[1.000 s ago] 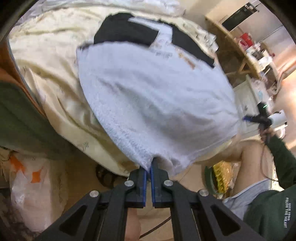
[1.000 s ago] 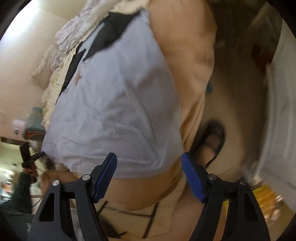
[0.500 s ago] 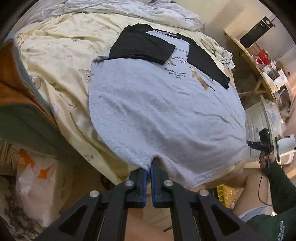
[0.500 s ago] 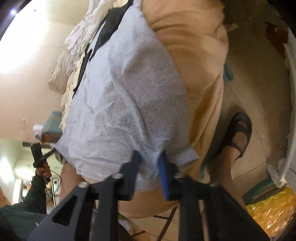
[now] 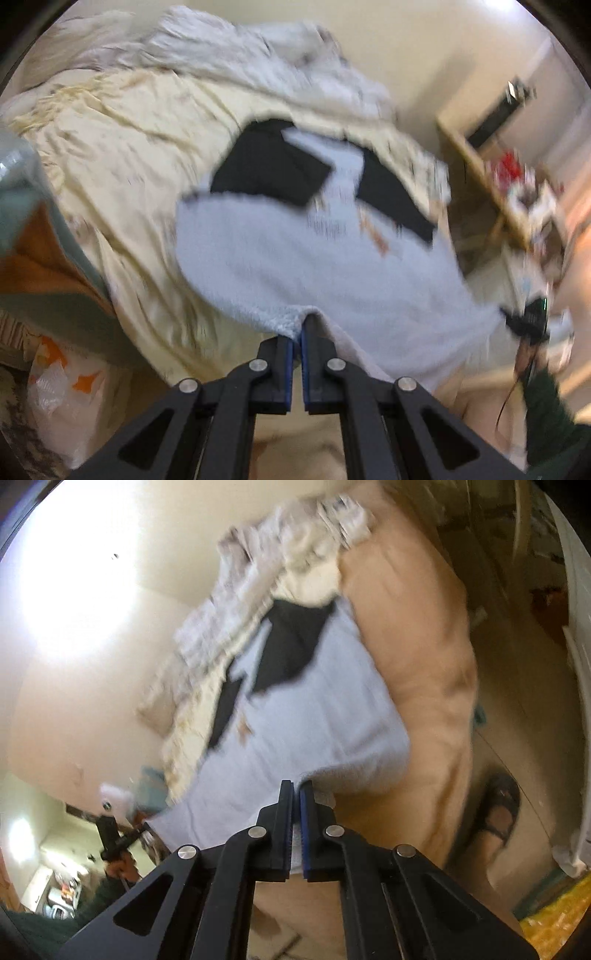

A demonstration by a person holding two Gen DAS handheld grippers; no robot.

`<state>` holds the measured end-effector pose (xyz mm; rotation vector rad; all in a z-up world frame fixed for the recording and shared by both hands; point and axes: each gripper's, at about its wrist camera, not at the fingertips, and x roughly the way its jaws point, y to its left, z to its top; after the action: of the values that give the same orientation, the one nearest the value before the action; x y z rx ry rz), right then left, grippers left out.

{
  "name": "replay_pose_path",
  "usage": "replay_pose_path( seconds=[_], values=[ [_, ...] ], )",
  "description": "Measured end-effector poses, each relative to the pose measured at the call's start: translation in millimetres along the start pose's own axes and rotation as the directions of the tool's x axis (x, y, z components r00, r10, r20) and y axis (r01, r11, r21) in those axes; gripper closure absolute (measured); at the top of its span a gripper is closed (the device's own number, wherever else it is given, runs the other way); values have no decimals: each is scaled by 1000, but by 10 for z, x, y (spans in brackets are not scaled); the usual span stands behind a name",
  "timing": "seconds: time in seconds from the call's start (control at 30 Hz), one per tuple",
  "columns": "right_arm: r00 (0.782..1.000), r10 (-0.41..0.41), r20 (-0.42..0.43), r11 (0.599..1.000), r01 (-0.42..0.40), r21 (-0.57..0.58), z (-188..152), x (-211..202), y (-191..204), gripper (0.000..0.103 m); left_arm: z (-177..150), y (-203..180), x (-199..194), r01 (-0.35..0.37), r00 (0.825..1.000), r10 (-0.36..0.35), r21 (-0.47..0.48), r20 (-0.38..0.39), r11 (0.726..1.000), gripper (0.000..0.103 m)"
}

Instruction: Fold clothes

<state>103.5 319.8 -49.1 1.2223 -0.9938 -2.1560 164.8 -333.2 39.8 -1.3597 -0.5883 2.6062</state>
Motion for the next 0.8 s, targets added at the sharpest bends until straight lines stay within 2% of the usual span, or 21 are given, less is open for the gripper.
replay_pose_path(
  seconds=[0.1, 0.27, 0.43, 0.7, 0.8],
  values=[
    [998, 11, 66, 1000, -9, -22, 212, 1, 234, 100, 247, 9, -45, 25, 995, -19, -56, 101, 998, 100],
    [982, 63, 181, 998, -57, -35, 685, 33, 594, 101, 686, 39, 29, 81, 978, -62, -91, 198, 993, 101],
    [966, 96, 240, 995, -89, -40, 1158, 112, 929, 101, 1076, 150, 130, 108, 969, -78, -118, 233, 987, 101],
    [952, 124, 279, 992, -111, -59, 1543, 157, 1302, 101, 1478, 202, 27, 84, 953, -34, -152, 302, 985, 101],
    [951, 105, 291, 993, -85, -83, 1691, 163, 1427, 101, 1597, 208, 18, 86, 945, -33, -151, 325, 985, 101]
  ],
)
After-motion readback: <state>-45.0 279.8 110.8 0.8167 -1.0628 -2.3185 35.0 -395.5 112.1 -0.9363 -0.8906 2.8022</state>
